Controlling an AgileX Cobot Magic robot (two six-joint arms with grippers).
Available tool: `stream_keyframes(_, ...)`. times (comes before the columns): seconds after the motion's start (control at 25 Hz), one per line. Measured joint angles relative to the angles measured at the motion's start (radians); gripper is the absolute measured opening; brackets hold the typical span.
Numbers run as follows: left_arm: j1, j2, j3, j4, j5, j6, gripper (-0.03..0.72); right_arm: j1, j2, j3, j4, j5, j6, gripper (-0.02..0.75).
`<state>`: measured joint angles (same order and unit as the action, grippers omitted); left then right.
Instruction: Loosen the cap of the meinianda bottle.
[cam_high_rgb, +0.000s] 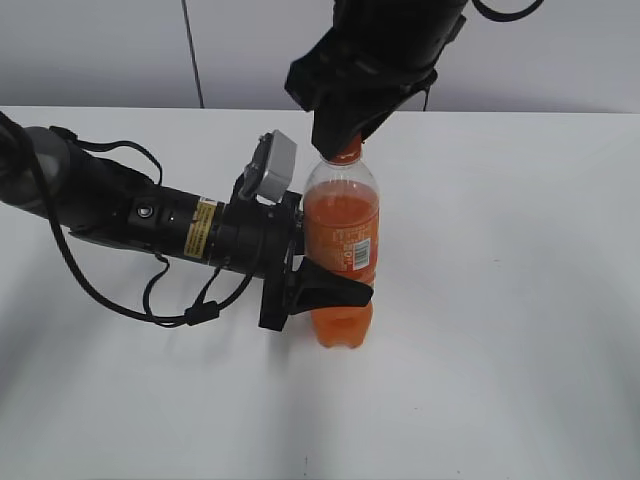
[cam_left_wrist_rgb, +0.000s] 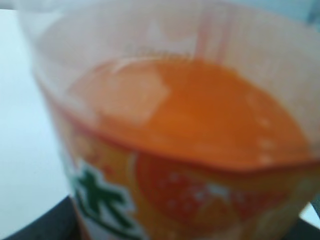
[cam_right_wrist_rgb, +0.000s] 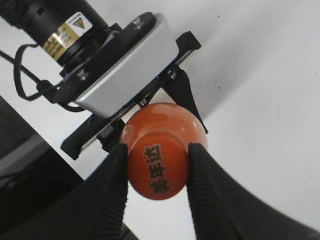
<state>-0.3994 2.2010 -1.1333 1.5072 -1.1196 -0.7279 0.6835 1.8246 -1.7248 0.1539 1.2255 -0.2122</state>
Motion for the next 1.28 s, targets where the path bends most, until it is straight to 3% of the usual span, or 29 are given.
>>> stream_keyframes(0.32, 0.001, 0.0, 0.0, 0.014, -0.009, 0.011, 0.412, 0.0, 0.0, 0.0, 0.033, 0.001, -0.399, 0.275)
stream_keyframes(1.28, 0.001, 0.0, 0.0, 0.035, -0.014, 0.024, 0.412, -0.001, 0.0, 0.0, 0.056, 0.013, -1.118, 0.274)
